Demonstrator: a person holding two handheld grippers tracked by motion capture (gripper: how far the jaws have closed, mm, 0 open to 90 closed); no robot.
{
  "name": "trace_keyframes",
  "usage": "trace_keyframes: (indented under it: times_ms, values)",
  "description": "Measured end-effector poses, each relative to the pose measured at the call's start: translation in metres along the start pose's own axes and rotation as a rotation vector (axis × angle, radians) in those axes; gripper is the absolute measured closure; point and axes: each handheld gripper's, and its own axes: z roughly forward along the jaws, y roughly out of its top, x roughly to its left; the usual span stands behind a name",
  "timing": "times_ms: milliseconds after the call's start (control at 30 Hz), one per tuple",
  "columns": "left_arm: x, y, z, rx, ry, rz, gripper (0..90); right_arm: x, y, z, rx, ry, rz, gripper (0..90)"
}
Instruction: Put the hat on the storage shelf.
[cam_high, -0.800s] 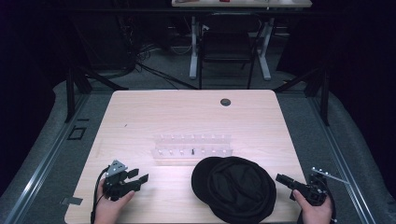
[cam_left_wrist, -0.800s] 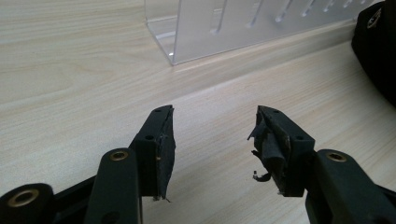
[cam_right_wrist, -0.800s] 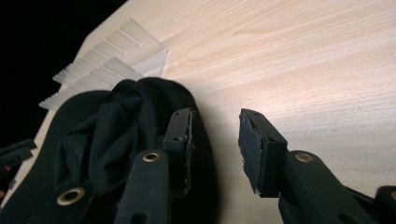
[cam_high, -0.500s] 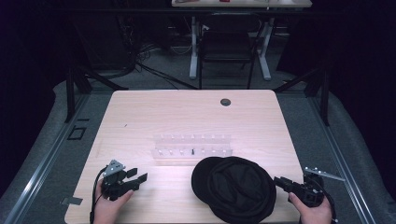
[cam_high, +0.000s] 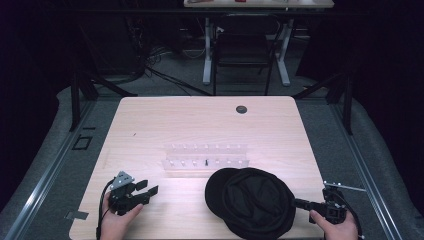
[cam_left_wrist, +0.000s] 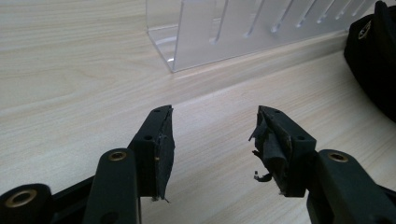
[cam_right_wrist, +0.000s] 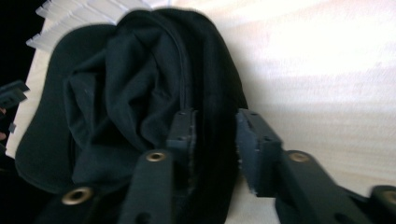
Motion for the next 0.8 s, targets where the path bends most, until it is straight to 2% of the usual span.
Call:
trace_keyframes:
  times_ms: [133, 200, 233, 267, 300, 333, 367, 400, 467, 500, 533, 633, 667, 700, 733, 800]
  values:
    - [0.002, -0.001, -0.002, 0.003, 0.001, -0.011, 47.3, -0.001, 0.0, 0.002, 0.015, 0.016, 0.014, 84.9]
    - [0.002, -0.001, -0.002, -0.003, 0.003, -0.012, 47.3, -0.001, 0.002, 0.0, 0.028, -0.013, -0.004, 86.8]
    - [0.002, -0.001, -0.002, -0.003, 0.003, -0.012, 47.3, -0.001, 0.002, 0.003, -0.001, 0.007, 0.011, 87.2]
    - [0.002, -0.001, -0.002, -0.003, 0.002, -0.012, 47.3, -0.001, 0.003, 0.003, 0.001, 0.009, 0.01, 87.4]
    - [0.001, -0.001, -0.002, 0.001, 0.001, -0.011, 47.3, -0.001, 0.004, 0.001, 0.015, -0.018, -0.006, 87.5]
    - [0.001, -0.001, -0.001, -0.003, 0.0, -0.011, 47.4, -0.002, 0.004, 0.004, -0.013, 0.002, 0.011, 87.6]
    - [0.001, -0.001, -0.001, -0.004, 0.001, -0.008, 47.5, -0.002, 0.006, 0.004, -0.019, 0.002, 0.015, 87.6]
    - [0.0, -0.001, 0.0, -0.003, 0.004, -0.006, 47.5, -0.002, 0.007, 0.003, -0.011, -0.024, 0.01, 87.6]
    - [0.0, -0.001, 0.0, 0.002, 0.003, -0.004, 47.6, -0.005, 0.012, 0.005, -0.028, -0.016, 0.016, 87.7]
    - [0.0, -0.001, 0.001, 0.004, 0.0, -0.002, 47.6, -0.006, 0.014, 0.003, -0.013, -0.037, 0.011, 87.6]
    - [0.0, -0.001, 0.001, 0.008, 0.001, -0.001, 47.6, -0.006, 0.015, 0.005, -0.034, -0.018, 0.026, 87.7]
    - [-0.001, -0.001, 0.0, 0.003, 0.002, 0.0, 47.6, -0.008, 0.022, 0.006, -0.021, -0.024, 0.02, 87.6]
    - [-0.001, -0.001, 0.0, 0.003, 0.003, -0.001, 47.6, -0.009, 0.026, 0.005, 0.006, -0.055, -0.003, 87.6]
    - [-0.001, -0.001, 0.001, 0.002, 0.003, -0.002, 47.6, -0.009, 0.027, 0.008, -0.021, -0.022, 0.027, 87.6]
    - [-0.001, -0.001, 0.0, 0.004, 0.003, -0.002, 47.6, -0.009, 0.03, 0.008, -0.009, -0.033, 0.019, 87.6]
    - [-0.001, -0.002, 0.0, 0.0, 0.006, -0.004, 47.6, -0.009, 0.035, 0.01, -0.017, -0.042, 0.019, 87.5]
